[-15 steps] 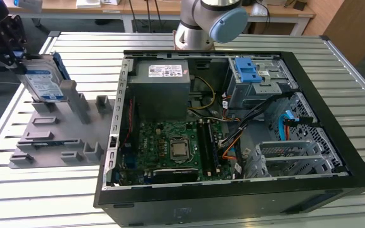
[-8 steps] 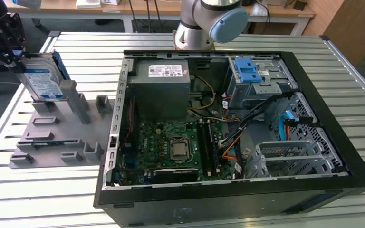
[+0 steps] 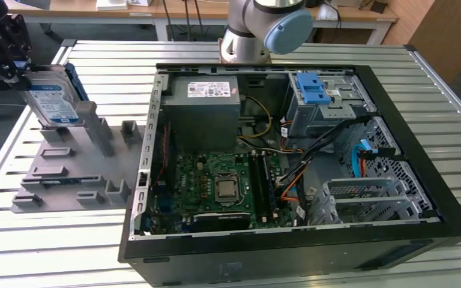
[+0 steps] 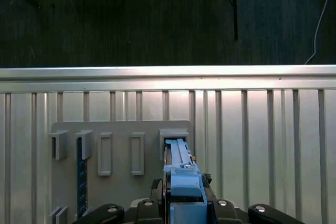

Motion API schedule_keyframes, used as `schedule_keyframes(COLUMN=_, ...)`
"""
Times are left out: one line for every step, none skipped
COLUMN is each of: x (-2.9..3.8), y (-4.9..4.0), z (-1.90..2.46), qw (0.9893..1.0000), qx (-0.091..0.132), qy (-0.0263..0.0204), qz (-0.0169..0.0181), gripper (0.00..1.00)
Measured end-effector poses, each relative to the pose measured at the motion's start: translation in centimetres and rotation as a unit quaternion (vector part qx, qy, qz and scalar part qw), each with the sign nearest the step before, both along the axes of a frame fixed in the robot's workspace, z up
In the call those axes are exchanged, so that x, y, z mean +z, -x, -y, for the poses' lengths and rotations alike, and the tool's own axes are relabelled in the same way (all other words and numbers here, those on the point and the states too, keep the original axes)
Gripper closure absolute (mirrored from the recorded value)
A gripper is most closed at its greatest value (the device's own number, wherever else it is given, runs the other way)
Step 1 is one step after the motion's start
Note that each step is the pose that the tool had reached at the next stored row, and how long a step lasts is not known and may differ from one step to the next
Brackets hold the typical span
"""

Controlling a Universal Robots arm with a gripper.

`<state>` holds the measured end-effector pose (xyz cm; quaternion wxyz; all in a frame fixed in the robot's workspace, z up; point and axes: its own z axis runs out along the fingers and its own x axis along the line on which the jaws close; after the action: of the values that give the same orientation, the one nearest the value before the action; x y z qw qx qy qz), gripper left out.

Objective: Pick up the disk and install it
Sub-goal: 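Pick up the disk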

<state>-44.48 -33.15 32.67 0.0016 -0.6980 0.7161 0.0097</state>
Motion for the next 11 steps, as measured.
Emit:
schedule_keyframes(x=0.06, y=0.00, z=0.00, qw=1.0000, qx=0.000, qy=0.0000, qz=0.0000, gripper=0.64)
schedule_keyframes(x=0.12, y=0.00, z=0.00, qw=1.0000, qx=0.000, qy=0.0000, qz=0.0000, gripper=0.64)
schedule_keyframes(x=0.17, y=0.00, z=0.00, qw=1.0000, qx=0.000, qy=0.0000, qz=0.0000, gripper=0.64)
schedule_keyframes(x=0.23, y=0.00, z=0.00, qw=1.0000, qx=0.000, qy=0.0000, qz=0.0000, gripper=0.64)
schedule_keyframes(x=0.29, y=0.00, z=0.00, qw=1.0000, qx=0.000, qy=0.0000, qz=0.0000, gripper=0.64)
schedule_keyframes(x=0.34, y=0.00, z=0.00, qw=1.0000, qx=0.000, qy=0.0000, qz=0.0000, gripper=0.64)
schedule_keyframes(x=0.39, y=0.00, z=0.00, qw=1.0000, qx=0.000, qy=0.0000, qz=0.0000, gripper=0.64)
schedule_keyframes(x=0.44, y=0.00, z=0.00, qw=1.0000, qx=0.000, qy=0.0000, qz=0.0000, gripper=0.64)
schedule_keyframes(x=0.49, y=0.00, z=0.00, qw=1.0000, qx=0.000, qy=0.0000, qz=0.0000, gripper=0.64)
schedule_keyframes(x=0.50, y=0.00, z=0.00, qw=1.0000, qx=0.000, qy=-0.0001, qz=0.0001, gripper=0.64)
schedule_keyframes(x=0.50, y=0.00, z=0.00, qw=1.0000, qx=0.000, qy=-0.0001, qz=0.0002, gripper=0.64)
